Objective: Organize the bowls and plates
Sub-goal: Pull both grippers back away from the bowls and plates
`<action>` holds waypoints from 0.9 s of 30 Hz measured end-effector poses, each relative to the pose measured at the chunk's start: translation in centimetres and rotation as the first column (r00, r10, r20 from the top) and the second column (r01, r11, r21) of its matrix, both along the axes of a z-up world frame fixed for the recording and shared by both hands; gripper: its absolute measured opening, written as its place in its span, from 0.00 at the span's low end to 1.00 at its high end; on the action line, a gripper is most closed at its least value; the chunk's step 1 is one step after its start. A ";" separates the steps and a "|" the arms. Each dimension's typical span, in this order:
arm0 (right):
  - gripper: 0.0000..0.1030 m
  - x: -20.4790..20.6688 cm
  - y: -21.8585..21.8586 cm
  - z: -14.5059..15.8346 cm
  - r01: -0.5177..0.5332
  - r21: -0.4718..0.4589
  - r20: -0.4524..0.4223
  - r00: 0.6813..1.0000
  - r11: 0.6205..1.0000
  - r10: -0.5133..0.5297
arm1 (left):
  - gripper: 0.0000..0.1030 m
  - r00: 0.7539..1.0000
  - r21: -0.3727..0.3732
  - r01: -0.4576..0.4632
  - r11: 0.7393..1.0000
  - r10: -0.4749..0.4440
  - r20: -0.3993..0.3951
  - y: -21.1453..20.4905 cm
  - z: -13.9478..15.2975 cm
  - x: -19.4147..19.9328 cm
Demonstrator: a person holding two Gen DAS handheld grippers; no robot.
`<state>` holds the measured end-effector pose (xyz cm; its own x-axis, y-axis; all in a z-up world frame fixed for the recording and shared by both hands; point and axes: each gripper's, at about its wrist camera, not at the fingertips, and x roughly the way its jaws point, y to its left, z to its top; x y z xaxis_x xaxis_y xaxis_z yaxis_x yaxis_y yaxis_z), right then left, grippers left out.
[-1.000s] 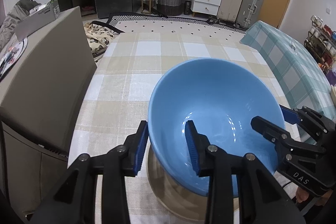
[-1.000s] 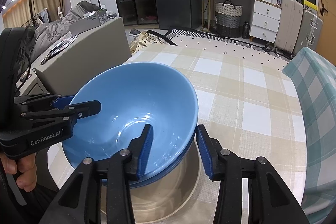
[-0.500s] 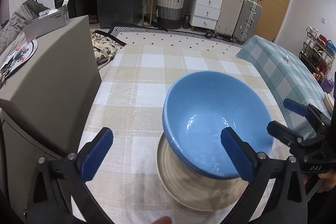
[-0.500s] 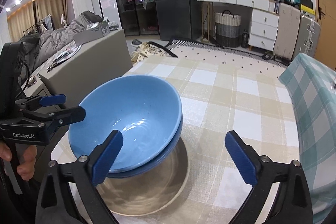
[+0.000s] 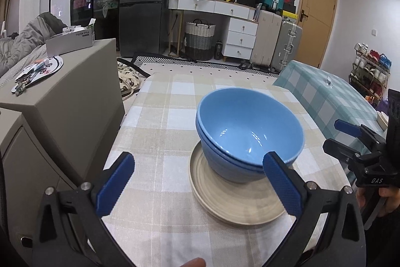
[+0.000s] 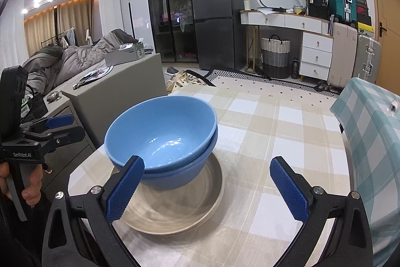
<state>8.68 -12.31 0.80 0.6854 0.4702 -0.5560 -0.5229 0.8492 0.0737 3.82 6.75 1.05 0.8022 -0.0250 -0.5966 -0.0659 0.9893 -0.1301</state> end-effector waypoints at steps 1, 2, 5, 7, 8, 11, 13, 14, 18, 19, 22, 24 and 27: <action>0.99 -0.4 -0.1 -0.2 0.001 -0.002 0.000 1.000 1.000 -0.001 | 1.00 1.000 0.012 0.002 1.000 -0.002 0.003 -0.2 -0.1 -0.3; 0.99 -0.8 -0.1 -0.4 0.001 -0.005 -0.002 1.000 1.000 -0.001 | 1.00 1.000 0.023 0.002 1.000 -0.002 0.009 -0.3 -0.3 -0.7; 0.99 -1.7 -0.2 -1.1 -0.006 -0.001 -0.004 1.000 1.000 0.006 | 1.00 1.000 0.029 0.007 1.000 -0.008 0.013 -0.9 -1.2 -1.4; 0.99 -2.4 0.0 -1.7 -0.015 -0.003 -0.007 1.000 1.000 0.015 | 1.00 1.000 0.028 0.021 0.999 -0.021 0.014 -1.0 -1.7 -1.9; 0.99 -2.7 0.1 -1.8 -0.022 -0.010 -0.007 1.000 1.000 0.022 | 1.00 1.000 0.033 0.016 0.999 -0.016 0.019 -1.0 -1.8 -2.2; 0.99 -3.6 0.5 -2.2 -0.042 -0.017 0.008 0.999 0.999 0.042 | 1.00 0.999 0.025 0.003 1.000 -0.004 0.038 -0.8 -2.1 -2.8; 0.99 -4.3 0.5 -2.4 -0.048 -0.003 0.014 0.999 0.999 0.048 | 1.00 0.999 0.017 -0.009 1.000 0.008 0.052 -0.6 -2.3 -3.3; 0.99 -4.6 0.4 -2.5 -0.050 0.004 0.015 0.999 0.999 0.050 | 1.00 0.998 0.010 -0.015 1.000 0.015 0.054 -0.4 -2.4 -3.5; 0.99 -5.7 0.6 -2.4 -0.060 0.002 0.036 0.998 0.998 0.060 | 1.00 0.997 -0.003 -0.033 0.999 0.033 0.070 -0.5 -2.7 -4.3; 0.99 -5.9 0.5 -2.3 -0.058 0.005 0.045 0.997 0.998 0.058 | 1.00 0.997 -0.002 -0.038 0.999 0.038 0.072 -0.6 -2.8 -4.4; 0.99 -6.5 0.2 -2.5 -0.049 0.023 0.054 0.997 0.999 0.047 | 1.00 0.996 -0.007 -0.039 0.999 0.039 0.079 -0.9 -3.1 -4.6; 0.99 -6.6 0.3 -2.7 -0.047 0.027 0.046 0.998 0.999 0.046 | 1.00 0.996 -0.010 -0.031 0.999 0.032 0.080 -1.3 -3.3 -4.6; 0.99 -6.9 0.8 -2.5 -0.065 0.026 0.058 0.996 0.998 0.064 | 1.00 0.997 0.012 -0.016 1.000 0.015 0.081 -2.1 -3.3 -4.7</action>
<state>1.77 -11.54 -1.68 0.6834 0.5291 -0.5030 -0.5804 0.8117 0.0652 -0.93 4.70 -2.22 0.8481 -0.0048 -0.5298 -0.0713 0.9898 -0.1231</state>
